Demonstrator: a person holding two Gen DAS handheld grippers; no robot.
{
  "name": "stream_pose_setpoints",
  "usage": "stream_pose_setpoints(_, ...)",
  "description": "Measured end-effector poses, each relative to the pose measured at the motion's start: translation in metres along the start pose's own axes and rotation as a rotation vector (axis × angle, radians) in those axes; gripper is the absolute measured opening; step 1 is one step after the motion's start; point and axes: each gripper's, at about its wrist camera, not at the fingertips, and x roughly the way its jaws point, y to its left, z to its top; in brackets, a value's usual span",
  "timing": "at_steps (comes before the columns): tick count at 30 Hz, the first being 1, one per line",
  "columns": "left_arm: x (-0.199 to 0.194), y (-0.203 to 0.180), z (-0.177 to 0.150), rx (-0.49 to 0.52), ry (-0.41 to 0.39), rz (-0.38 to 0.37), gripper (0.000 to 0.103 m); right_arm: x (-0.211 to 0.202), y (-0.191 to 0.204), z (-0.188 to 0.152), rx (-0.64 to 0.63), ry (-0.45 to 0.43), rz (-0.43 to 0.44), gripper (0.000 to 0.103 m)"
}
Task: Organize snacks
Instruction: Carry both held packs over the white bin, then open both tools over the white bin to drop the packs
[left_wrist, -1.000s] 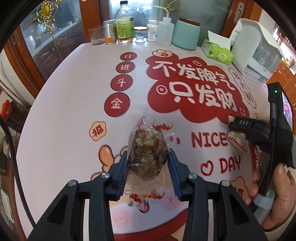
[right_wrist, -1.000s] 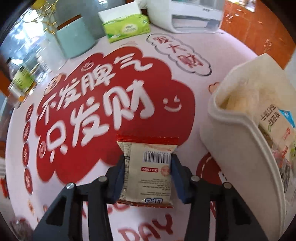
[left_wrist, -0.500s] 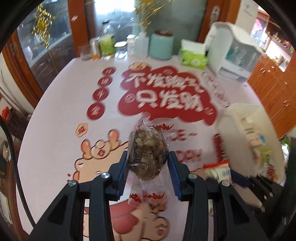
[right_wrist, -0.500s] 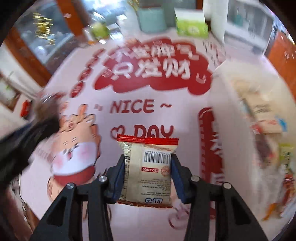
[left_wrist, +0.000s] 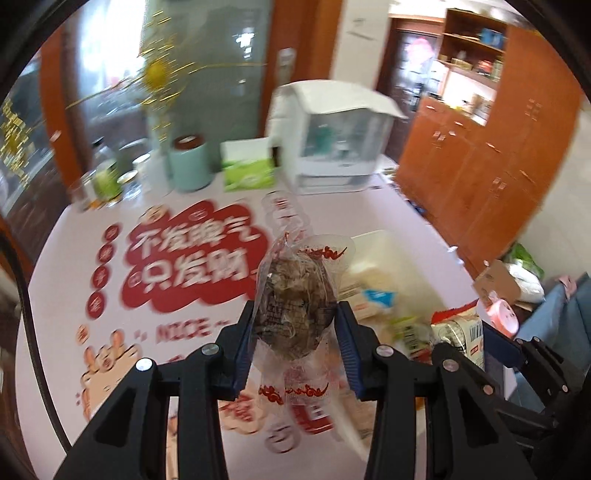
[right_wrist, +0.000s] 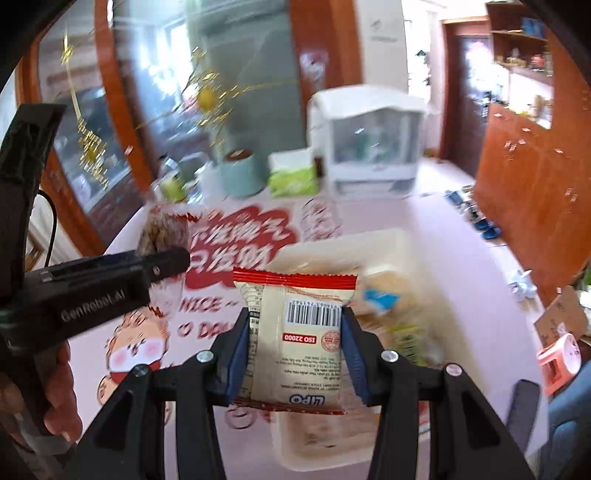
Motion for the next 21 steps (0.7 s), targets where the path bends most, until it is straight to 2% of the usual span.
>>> stream_pose_setpoints(5, 0.006, -0.053, 0.018, 0.064, -0.015, -0.038, 0.040, -0.022, -0.036, 0.007, 0.040, -0.054, -0.047, 0.047)
stream_pose_setpoints(9, 0.009, -0.083, 0.030, 0.087, -0.033, -0.054, 0.040, -0.023, -0.057, 0.010, 0.068, -0.052, -0.068, 0.047)
stream_pose_setpoints(14, 0.014, -0.101, 0.041, 0.096, -0.052, -0.050, 0.041, -0.016, -0.078, 0.011, 0.099, -0.025, -0.077, 0.048)
stream_pose_setpoints(17, 0.022, -0.106, 0.044, 0.117, -0.041, -0.018, 0.046, -0.010, -0.087, 0.012, 0.104, -0.003, -0.070, 0.049)
stream_pose_setpoints(18, 0.024, -0.107, 0.044, 0.124, -0.043, -0.003, 0.059, -0.006, -0.088, 0.012, 0.103, 0.010, -0.066, 0.050)
stream_pose_setpoints(19, 0.025, -0.107, 0.043, 0.127, -0.048, 0.017, 0.078, -0.003, -0.090, 0.012, 0.102, 0.023, -0.056, 0.051)
stream_pose_setpoints(21, 0.026, -0.106, 0.042, 0.136, -0.066, 0.058, 0.094, 0.006, -0.092, 0.011, 0.108, 0.060, -0.031, 0.059)
